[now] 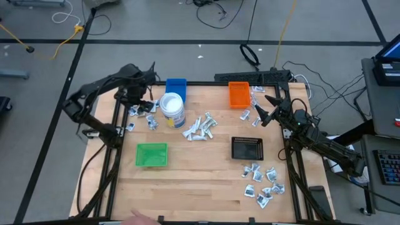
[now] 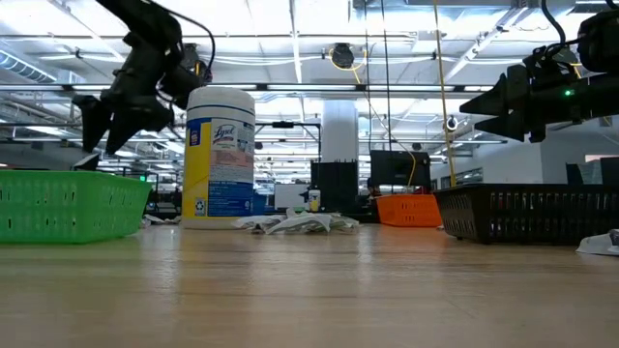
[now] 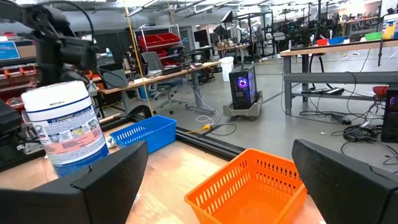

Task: Pick & Place First Aid Supplies
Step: Put the blue alcohol pad into the blue bin

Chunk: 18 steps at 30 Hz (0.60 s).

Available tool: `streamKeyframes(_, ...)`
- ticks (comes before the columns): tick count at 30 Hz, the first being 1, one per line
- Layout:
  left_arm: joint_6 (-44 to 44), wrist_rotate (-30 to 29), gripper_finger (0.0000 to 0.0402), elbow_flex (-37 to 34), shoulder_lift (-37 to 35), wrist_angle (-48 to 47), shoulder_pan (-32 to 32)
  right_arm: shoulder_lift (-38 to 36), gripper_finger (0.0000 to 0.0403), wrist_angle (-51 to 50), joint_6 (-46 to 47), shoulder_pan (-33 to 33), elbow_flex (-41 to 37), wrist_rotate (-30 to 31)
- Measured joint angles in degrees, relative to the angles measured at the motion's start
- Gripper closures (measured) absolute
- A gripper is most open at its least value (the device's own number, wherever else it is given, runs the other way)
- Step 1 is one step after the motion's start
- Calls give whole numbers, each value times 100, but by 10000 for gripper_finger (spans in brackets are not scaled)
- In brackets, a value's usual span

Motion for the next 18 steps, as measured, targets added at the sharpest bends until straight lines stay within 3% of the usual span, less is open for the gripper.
streamKeyframes(8, 86, -44, 149, -351, 163, 171, 136, 0, 9, -1, 0, 0, 0, 0)
streamKeyframes(18, -403, 232, 149, -475, 160, 843, 64, -2, 9, -1, 0, -2, -1, 0)
